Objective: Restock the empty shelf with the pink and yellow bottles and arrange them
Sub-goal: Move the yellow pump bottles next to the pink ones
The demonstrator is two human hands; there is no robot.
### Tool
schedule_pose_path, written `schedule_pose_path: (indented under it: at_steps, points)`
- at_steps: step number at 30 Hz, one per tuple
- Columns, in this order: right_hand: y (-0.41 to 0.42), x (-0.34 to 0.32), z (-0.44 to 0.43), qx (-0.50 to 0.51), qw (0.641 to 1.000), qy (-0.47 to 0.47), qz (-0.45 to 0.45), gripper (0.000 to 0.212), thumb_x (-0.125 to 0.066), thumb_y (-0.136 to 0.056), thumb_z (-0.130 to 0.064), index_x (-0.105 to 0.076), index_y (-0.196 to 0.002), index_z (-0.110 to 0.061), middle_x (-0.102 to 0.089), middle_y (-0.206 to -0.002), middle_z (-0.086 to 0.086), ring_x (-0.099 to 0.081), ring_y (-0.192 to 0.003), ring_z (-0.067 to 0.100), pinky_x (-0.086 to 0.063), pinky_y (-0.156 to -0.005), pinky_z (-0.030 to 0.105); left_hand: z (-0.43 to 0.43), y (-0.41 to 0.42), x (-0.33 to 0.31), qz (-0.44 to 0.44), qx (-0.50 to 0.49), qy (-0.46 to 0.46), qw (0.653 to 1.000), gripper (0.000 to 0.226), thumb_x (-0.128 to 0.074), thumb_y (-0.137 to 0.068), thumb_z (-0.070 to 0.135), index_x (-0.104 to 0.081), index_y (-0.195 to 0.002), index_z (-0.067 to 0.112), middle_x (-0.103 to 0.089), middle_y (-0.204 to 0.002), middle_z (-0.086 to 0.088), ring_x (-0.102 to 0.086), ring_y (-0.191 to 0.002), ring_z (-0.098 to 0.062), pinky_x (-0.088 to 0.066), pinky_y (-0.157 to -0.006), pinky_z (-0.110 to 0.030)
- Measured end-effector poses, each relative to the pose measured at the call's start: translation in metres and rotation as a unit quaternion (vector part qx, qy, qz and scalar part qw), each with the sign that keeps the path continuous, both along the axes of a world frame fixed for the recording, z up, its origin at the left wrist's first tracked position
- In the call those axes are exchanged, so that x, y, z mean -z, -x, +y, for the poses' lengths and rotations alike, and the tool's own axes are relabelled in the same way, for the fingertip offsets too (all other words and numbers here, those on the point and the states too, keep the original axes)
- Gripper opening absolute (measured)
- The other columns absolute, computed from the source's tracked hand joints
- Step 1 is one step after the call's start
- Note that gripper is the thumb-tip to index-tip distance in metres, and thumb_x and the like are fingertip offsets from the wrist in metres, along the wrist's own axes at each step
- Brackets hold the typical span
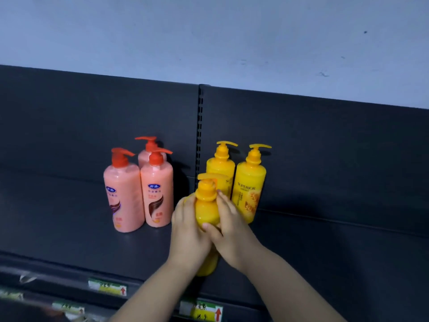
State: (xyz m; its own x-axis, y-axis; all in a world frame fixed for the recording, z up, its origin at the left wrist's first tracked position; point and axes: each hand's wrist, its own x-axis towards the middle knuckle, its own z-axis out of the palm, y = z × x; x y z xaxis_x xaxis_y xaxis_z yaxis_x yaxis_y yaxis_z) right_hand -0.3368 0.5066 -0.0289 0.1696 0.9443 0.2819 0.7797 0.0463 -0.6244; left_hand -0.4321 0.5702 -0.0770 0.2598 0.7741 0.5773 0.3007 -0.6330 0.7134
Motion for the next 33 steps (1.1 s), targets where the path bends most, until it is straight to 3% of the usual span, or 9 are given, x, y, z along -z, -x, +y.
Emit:
schedule_pose_path:
  at_steps: [6,10,14,16,18,19,23,29,33]
  points:
    - [-0.018,0.013,0.048,-0.017,0.997,0.018,-0.075,0.064,-0.037,-0.100,-0.031,0.002,-0.151,-0.024,0.013,-0.157,-0.013,-0.003,-0.146,0.010,-0.014,-0.119,0.030,0.062,-0.019,-0.010,0.021,-0.046,0.024,0.998,0.079,-0.081,-0.069,0.024,-0.041,-0.135,0.005,-0.046,-0.129,-0.011,-0.038,-0.116,-0.013,-0.028,-0.098,-0.026]
    - [-0.034,0.007,0.075,-0.008,0.985,0.031,-0.167,0.062,-0.030,-0.101,-0.035,0.005,-0.150,-0.023,0.012,-0.158,-0.010,0.008,-0.145,0.008,-0.005,-0.117,0.027,0.087,-0.032,-0.010,0.029,-0.069,0.039,0.996,0.082,-0.082,-0.068,0.017,-0.038,-0.136,0.006,-0.044,-0.133,-0.012,-0.040,-0.123,-0.020,-0.025,-0.098,-0.023]
    - [-0.049,0.009,0.094,0.013,0.979,0.025,-0.204,0.061,-0.028,-0.101,-0.040,0.004,-0.151,-0.025,0.008,-0.158,-0.011,0.007,-0.146,0.010,-0.008,-0.117,0.031,0.104,-0.046,-0.010,0.019,-0.076,0.058,0.995,0.083,-0.082,-0.067,0.018,-0.038,-0.137,0.009,-0.043,-0.134,-0.009,-0.040,-0.124,-0.020,-0.025,-0.098,-0.020]
    - [-0.052,0.014,0.103,0.028,0.975,0.015,-0.222,0.062,-0.037,-0.099,-0.040,-0.008,-0.151,-0.023,-0.005,-0.159,-0.008,-0.007,-0.146,0.014,-0.018,-0.115,0.036,0.109,-0.050,-0.011,0.020,-0.076,0.066,0.995,0.083,-0.082,-0.067,0.016,-0.038,-0.137,0.009,-0.043,-0.134,-0.009,-0.040,-0.124,-0.020,-0.024,-0.098,-0.019]
    - [-0.051,0.013,0.106,0.051,0.970,-0.017,-0.239,0.066,-0.060,-0.088,-0.041,-0.035,-0.145,-0.018,-0.035,-0.151,-0.003,-0.038,-0.137,0.019,-0.040,-0.103,0.039,0.113,-0.052,-0.012,0.026,-0.077,0.076,0.994,0.083,-0.081,-0.066,0.012,-0.037,-0.137,0.009,-0.043,-0.135,-0.010,-0.039,-0.124,-0.020,-0.024,-0.098,-0.019]
    - [-0.050,0.013,0.108,0.063,0.967,-0.032,-0.246,0.067,-0.063,-0.085,-0.042,-0.040,-0.142,-0.017,-0.040,-0.148,-0.002,-0.043,-0.133,0.019,-0.043,-0.099,0.038,0.114,-0.052,-0.014,0.029,-0.077,0.081,0.993,0.084,-0.080,-0.066,0.011,-0.036,-0.138,0.008,-0.042,-0.136,-0.010,-0.039,-0.125,-0.020,-0.023,-0.098,-0.018]
    - [-0.052,0.013,0.118,0.032,0.962,0.034,-0.270,0.062,-0.026,-0.101,-0.040,0.007,-0.150,-0.020,0.006,-0.159,-0.006,0.004,-0.146,0.015,-0.011,-0.115,0.035,0.116,-0.050,-0.020,0.057,-0.078,0.110,0.989,0.087,-0.076,-0.069,0.006,-0.029,-0.142,0.010,-0.036,-0.142,-0.011,-0.034,-0.131,-0.022,-0.021,-0.101,-0.020]
    - [-0.055,0.013,0.118,0.042,0.956,0.036,-0.287,0.064,-0.024,-0.100,-0.045,0.007,-0.150,-0.021,0.007,-0.159,-0.008,0.006,-0.146,0.010,-0.013,-0.115,0.034,0.107,-0.047,-0.029,0.146,-0.073,0.144,0.976,0.088,-0.064,-0.082,0.014,-0.007,-0.149,0.015,-0.013,-0.153,-0.012,-0.028,-0.136,-0.029,-0.029,-0.107,-0.034]
    - [-0.054,0.007,0.114,0.052,0.960,0.064,-0.269,0.066,-0.026,-0.099,-0.047,0.005,-0.151,-0.021,0.006,-0.159,-0.008,0.006,-0.145,0.008,-0.010,-0.117,0.034,0.096,-0.032,-0.030,0.196,-0.034,0.153,0.968,0.088,-0.058,-0.090,0.020,0.006,-0.150,0.023,0.001,-0.158,-0.011,-0.023,-0.141,-0.028,-0.028,-0.108,-0.033]
